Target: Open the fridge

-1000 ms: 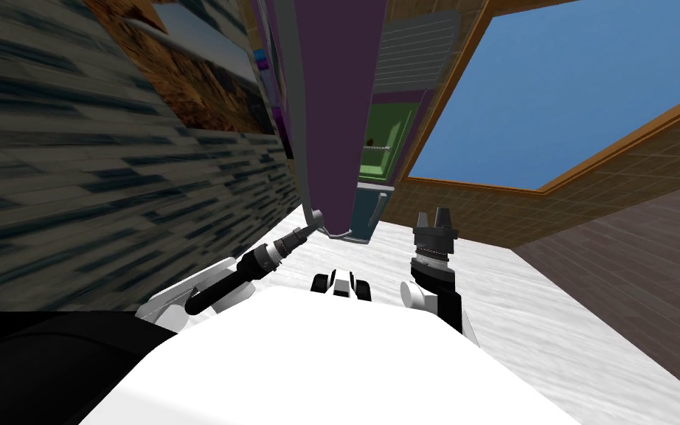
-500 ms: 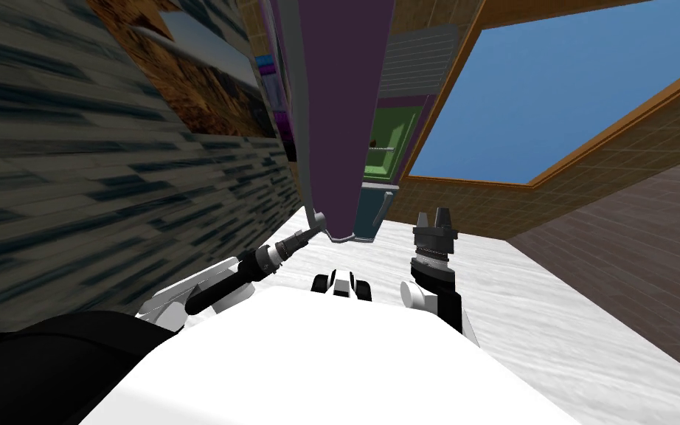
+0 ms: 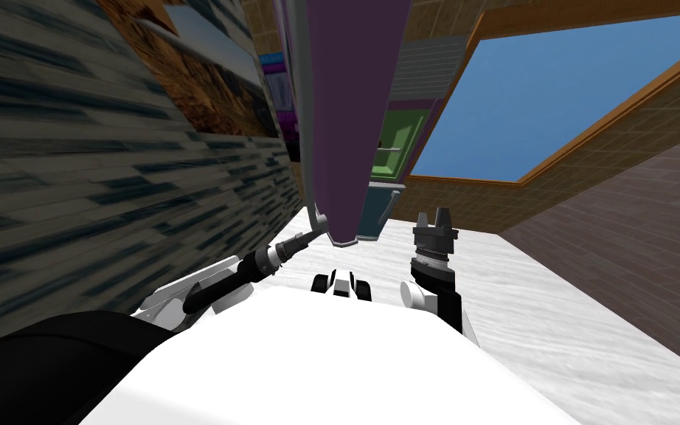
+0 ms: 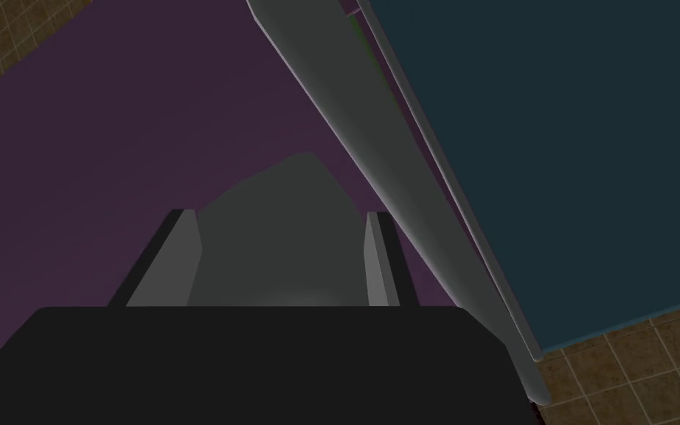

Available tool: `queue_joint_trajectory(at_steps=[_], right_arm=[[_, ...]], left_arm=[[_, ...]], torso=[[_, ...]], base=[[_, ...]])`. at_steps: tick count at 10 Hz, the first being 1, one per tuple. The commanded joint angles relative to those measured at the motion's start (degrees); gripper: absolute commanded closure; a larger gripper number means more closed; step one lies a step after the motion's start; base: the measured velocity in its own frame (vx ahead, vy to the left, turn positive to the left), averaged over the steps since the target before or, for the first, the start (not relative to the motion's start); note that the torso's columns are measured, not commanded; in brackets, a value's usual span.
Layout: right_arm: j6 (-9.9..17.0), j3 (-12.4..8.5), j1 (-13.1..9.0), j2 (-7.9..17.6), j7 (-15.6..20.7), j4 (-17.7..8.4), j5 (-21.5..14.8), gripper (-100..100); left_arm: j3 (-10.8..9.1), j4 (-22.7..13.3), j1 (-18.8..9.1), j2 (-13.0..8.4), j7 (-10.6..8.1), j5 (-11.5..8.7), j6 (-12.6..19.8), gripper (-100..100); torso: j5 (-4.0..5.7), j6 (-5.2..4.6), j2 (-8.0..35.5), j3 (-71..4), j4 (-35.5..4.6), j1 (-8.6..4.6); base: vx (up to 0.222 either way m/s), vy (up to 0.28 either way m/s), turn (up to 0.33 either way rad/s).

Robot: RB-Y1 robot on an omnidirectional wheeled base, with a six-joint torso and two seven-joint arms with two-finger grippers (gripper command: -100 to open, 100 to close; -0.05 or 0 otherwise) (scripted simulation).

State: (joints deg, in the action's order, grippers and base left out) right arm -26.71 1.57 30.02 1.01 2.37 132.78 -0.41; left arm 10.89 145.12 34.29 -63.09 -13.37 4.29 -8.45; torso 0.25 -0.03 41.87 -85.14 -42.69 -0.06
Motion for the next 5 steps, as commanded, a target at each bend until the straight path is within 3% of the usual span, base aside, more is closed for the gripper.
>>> queue_joint_trajectory(at_steps=[1, 2, 5], right_arm=[[0.00, 0.00, -0.01, 0.01, 0.00, 0.00, 0.00, 0], [0.00, -0.01, 0.00, 0.01, 0.00, 0.00, 0.00, 0], [-0.01, 0.03, 0.01, -0.04, 0.00, 0.01, 0.00, 0]], left_arm=[[-0.55, 0.20, -1.46, -1.56, -0.46, -0.25, -3.06, 100], [-2.49, 0.63, -0.01, -3.50, -2.17, -1.53, -2.04, -100], [-5.78, 2.17, -0.33, -6.42, -4.68, -3.44, -1.82, -100]], torso=[[-0.01, -0.05, 0.03, -0.02, -0.04, 0.17], [-0.06, -0.02, 0.20, 0.13, -0.05, 0.20], [0.09, -0.11, 0.12, 0.31, 0.40, -0.85]], base=[[-0.088, 0.319, -0.143], [-0.037, 0.135, 0.088], [0.018, -0.070, 0.134]])
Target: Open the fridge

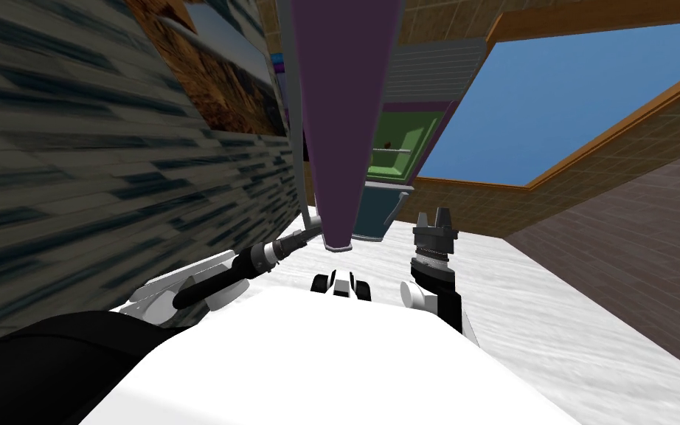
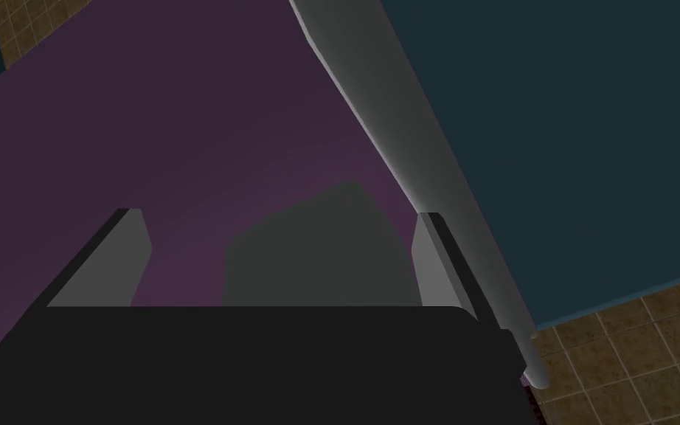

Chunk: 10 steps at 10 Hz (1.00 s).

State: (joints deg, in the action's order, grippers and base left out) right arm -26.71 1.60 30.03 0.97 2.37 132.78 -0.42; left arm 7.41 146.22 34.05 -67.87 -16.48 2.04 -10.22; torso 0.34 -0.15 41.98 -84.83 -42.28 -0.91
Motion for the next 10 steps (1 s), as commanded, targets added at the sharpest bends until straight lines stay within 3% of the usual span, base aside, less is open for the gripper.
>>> queue_joint_trajectory(at_steps=[1, 3, 7, 8, 10], right_arm=[[0.00, 0.00, 0.00, 0.00, 0.00, 0.00, 0.00, 0], [0.00, -0.01, 0.00, 0.01, 0.00, 0.00, 0.00, 0], [0.00, -0.01, 0.00, 0.01, 0.00, 0.00, 0.00, 0], [0.00, -0.01, 0.00, 0.01, 0.00, 0.00, 0.00, 0], [0.00, -0.01, 0.00, 0.01, 0.00, 0.00, 0.00, 0]], left_arm=[[-2.29, 1.06, -0.09, -1.64, -1.58, -1.20, -0.04, -100], [-3.39, 1.58, -0.19, -2.61, -2.41, -1.83, 0.03, -100], [-4.49, 2.09, -0.30, -3.59, -3.25, -2.47, 0.11, -100], [-5.59, 2.60, -0.40, -4.56, -4.09, -3.10, 0.18, -100], [-5.59, 2.60, -0.40, -4.56, -4.09, -3.10, 0.18, -100]], torso=[[0.00, -0.02, 0.05, -0.09, -0.23, 0.39], [-0.06, 0.12, 0.31, -0.06, -0.51, 0.93], [0.24, 0.28, 0.39, -0.31, -0.77, 0.53], [0.29, 0.32, 0.43, -0.33, -0.81, 0.46], [0.39, 0.36, 0.53, -0.39, -0.96, 0.37]], base=[[0.002, -0.049, 0.008], [0.005, -0.016, 0.035], [-0.002, 0.002, 0.019], [0.007, -0.014, 0.053], [-0.001, -0.014, 0.017]])
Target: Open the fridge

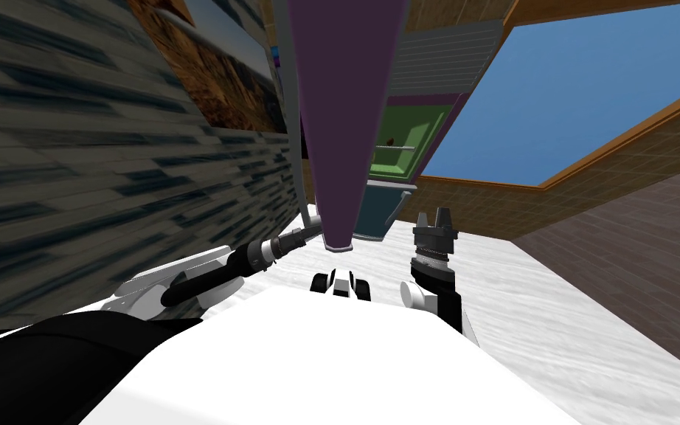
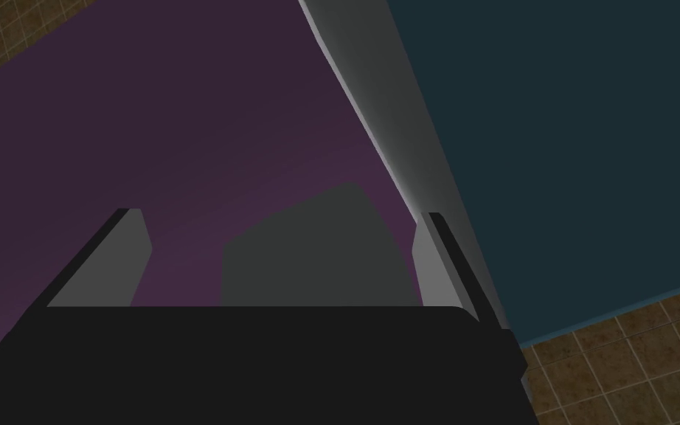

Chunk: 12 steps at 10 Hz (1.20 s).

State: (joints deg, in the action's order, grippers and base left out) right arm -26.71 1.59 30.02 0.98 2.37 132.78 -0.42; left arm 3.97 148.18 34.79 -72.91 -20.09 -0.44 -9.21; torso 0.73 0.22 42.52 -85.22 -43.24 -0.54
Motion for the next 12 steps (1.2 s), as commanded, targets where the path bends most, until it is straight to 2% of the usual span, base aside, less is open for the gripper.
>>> queue_joint_trajectory(at_steps=[1, 10, 11, 12], right_arm=[[0.00, 0.00, 0.00, 0.00, 0.00, 0.00, 0.00, 0], [0.00, 0.00, 0.00, 0.00, 0.00, 0.00, 0.00, 0], [0.00, 0.00, 0.00, 0.00, 0.00, 0.00, 0.00, 0], [0.00, 0.00, 0.01, 0.00, 0.00, 0.00, 0.00, 0]], left_arm=[[-3.24, 1.15, -1.25, -0.50, -1.32, -1.26, -0.75, -100], [-3.24, 1.15, -1.25, -0.50, -1.32, -1.26, -0.75, -100], [-3.58, 0.17, -0.07, -3.20, -3.08, -2.27, -1.09, -100], [-4.71, 0.35, -0.14, -4.06, -3.93, -2.88, -1.49, -100]], torso=[[0.05, 0.02, 0.03, -0.07, -0.11, 0.04], [0.13, -0.02, -0.05, -0.14, -0.16, -0.07], [0.13, -0.07, -0.02, -0.12, -0.19, -0.07], [0.04, 0.06, 0.07, 0.11, 0.04, -0.06]], base=[[-0.004, -0.010, 0.055], [0.001, 0.000, 0.005], [0.000, -0.009, 0.156], [0.010, -0.021, 0.147]])
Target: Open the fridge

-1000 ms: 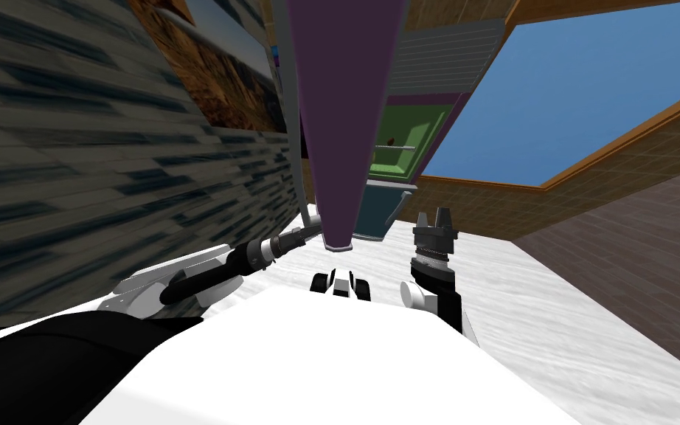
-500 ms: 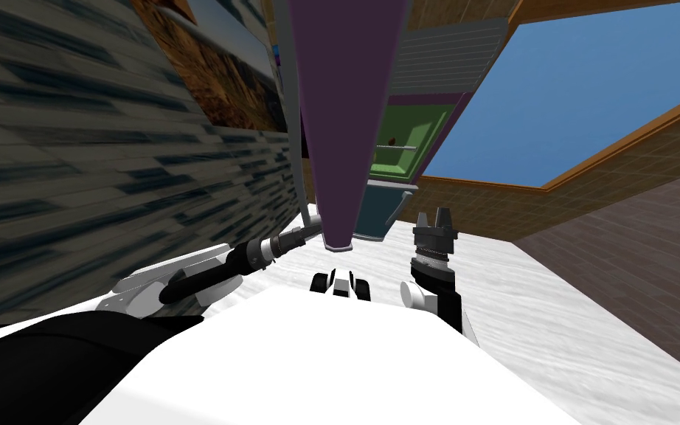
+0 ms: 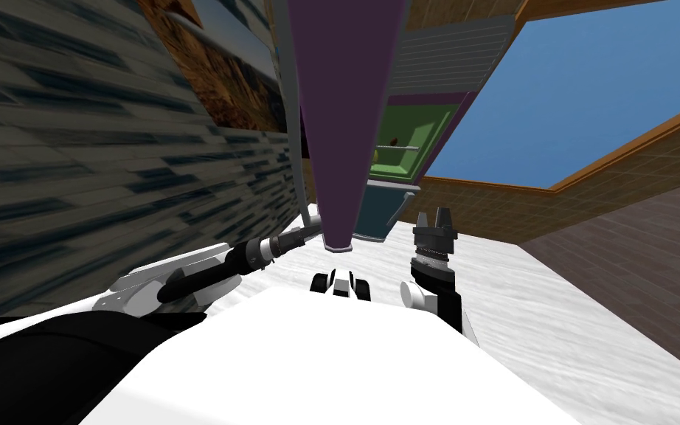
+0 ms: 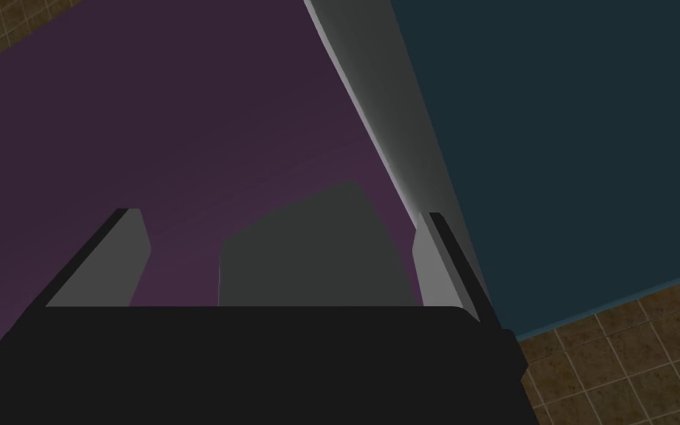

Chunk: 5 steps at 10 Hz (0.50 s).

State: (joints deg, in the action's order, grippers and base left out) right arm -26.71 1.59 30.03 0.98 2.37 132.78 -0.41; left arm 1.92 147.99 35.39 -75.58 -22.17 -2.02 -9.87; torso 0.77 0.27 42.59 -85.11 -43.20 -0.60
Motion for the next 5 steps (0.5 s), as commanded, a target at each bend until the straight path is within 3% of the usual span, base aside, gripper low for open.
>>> queue_joint_trajectory(at_steps=[1, 2, 5], right_arm=[[0.00, 0.00, 0.00, 0.00, 0.00, 0.00, 0.00, 0], [0.00, 0.00, -0.01, 0.00, 0.00, 0.00, 0.00, 0], [0.00, 0.00, -0.01, 0.00, 0.00, 0.00, 0.00, 0]], left_arm=[[-2.66, 0.55, -0.73, -1.38, -1.85, -1.30, -0.83, -100], [-3.79, 0.74, -0.80, -2.24, -2.70, -1.90, -1.22, -100], [-3.79, 0.74, -0.80, -2.24, -2.70, -1.90, -1.22, -100]], torso=[[-0.07, -0.01, 0.06, 0.09, 0.07, 0.05], [-0.10, -0.08, 0.05, 0.07, 0.04, 0.10], [0.00, -0.10, 0.05, -0.04, -0.12, 0.03]], base=[[0.006, -0.015, 0.038], [0.004, -0.010, 0.065], [0.002, 0.001, 0.014]])
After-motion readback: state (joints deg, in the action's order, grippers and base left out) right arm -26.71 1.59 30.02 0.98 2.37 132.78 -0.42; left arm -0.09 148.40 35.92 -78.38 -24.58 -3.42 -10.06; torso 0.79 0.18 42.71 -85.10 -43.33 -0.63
